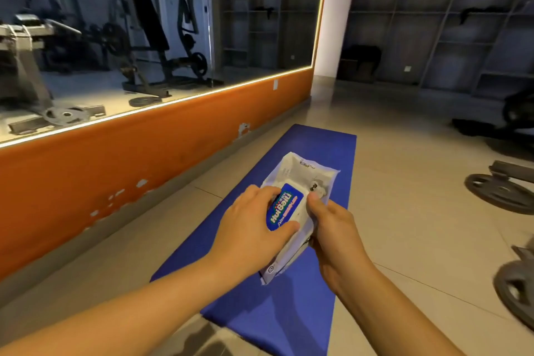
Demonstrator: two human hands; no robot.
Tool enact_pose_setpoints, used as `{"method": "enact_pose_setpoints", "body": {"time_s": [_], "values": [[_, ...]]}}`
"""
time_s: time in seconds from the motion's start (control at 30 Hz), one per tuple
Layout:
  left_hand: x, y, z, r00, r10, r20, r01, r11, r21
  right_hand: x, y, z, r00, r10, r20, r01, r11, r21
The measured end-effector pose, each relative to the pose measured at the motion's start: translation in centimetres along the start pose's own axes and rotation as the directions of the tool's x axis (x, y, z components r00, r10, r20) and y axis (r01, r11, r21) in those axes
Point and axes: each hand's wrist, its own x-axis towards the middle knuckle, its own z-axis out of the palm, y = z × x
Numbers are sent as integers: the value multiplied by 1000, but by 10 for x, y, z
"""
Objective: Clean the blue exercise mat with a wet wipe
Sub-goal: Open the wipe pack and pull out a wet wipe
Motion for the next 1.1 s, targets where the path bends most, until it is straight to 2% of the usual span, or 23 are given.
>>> {"method": "enact_pose_setpoints", "body": {"time_s": [0.13,0.27,0.4,0.43,0.53,0.63,0.7,0.77,0.8,0.83,0.9,0.93,1.03,1.1], "values": [[0,16,-8,999,14,37,-16,998,69,-22,-5,-6,999,-36,30,38,999,-36],[-13,31,-10,999,14,43,-16,998,53,-34,-11,-17,997,-72,32,74,995,-61],[-20,47,-15,988,133,80,-153,929,336,-40,-16,-24,995,-98,36,101,989,-109],[-21,50,-18,987,133,89,-157,919,363,-41,-19,-25,994,-100,42,105,987,-118],[-18,48,-24,989,94,110,-122,952,279,-40,-23,-27,994,-103,25,105,985,-134],[-4,38,-32,991,5,133,-13,998,61,-35,-29,-33,998,-68,1,68,990,-124],[4,28,-38,991,-85,100,95,991,-97,-31,-33,-38,999,-28,-16,26,993,-116],[11,14,-39,987,-148,58,155,979,-132,-26,-35,-43,999,-2,-47,-3,994,-106],[13,5,-39,987,-155,29,157,985,-74,-24,-36,-44,999,5,-54,-10,996,-91],[13,0,-39,991,-134,1,134,988,77,-23,-36,-45,998,11,-55,-15,997,-72],[11,-5,-33,1000,0,-7,3,915,404,-20,-34,-46,999,19,-44,-21,998,-55],[11,-4,-30,996,93,3,-84,891,445,-20,-32,-46,999,19,-34,-21,998,-58],[6,14,-21,949,313,33,-303,883,359,-17,-31,-44,1000,8,-14,-9,999,-47],[3,27,-16,949,314,19,-306,911,277,-14,-33,-43,1000,6,-23,-7,1000,-31]]}}
